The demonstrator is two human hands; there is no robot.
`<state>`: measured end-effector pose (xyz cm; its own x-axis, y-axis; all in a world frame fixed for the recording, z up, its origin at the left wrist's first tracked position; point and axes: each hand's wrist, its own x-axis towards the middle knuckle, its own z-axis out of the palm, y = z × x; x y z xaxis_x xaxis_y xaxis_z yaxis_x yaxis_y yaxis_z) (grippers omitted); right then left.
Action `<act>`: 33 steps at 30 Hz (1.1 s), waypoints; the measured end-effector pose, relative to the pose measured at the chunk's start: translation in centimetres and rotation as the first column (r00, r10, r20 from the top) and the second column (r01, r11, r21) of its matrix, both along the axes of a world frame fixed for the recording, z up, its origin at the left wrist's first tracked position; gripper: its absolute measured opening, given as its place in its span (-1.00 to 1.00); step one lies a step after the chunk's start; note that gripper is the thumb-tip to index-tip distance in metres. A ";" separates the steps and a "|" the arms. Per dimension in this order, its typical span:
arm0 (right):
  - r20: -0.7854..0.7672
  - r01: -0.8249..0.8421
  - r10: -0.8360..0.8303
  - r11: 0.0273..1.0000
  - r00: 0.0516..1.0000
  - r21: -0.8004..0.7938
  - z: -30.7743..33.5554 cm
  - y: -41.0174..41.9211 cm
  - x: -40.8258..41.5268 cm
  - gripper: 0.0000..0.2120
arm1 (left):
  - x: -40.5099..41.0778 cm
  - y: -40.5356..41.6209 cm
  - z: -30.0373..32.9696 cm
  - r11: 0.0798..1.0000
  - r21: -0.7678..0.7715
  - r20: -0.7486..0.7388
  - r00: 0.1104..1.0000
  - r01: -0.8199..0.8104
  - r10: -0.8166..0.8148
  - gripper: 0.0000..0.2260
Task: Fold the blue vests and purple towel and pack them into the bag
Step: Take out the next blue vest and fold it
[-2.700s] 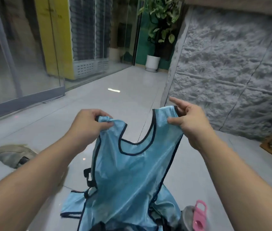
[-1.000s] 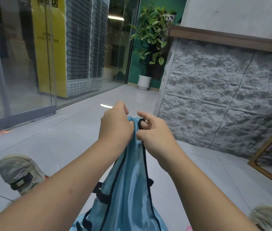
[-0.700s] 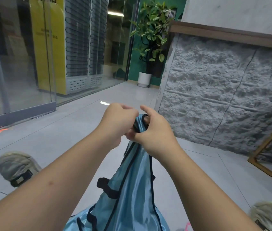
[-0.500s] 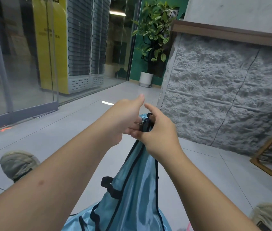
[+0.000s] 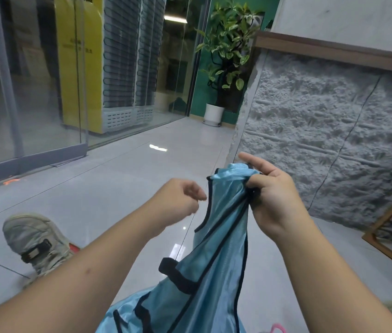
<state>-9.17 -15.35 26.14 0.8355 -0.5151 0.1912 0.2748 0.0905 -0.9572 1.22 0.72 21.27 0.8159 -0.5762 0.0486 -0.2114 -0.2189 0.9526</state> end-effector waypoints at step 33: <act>0.199 0.156 -0.164 0.986 0.966 0.056 5.3 -6.5 1.1 -0.44 | 2.4 2.0 5.6 0.993 -0.051 0.145 0.985 0.102 -0.094 -0.52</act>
<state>-8.07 -21.84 31.47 0.6873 -0.6496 0.3250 0.4766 0.0657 -0.8767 3.63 2.67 26.82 0.7382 -0.6456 0.1957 -0.3631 -0.1358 0.9218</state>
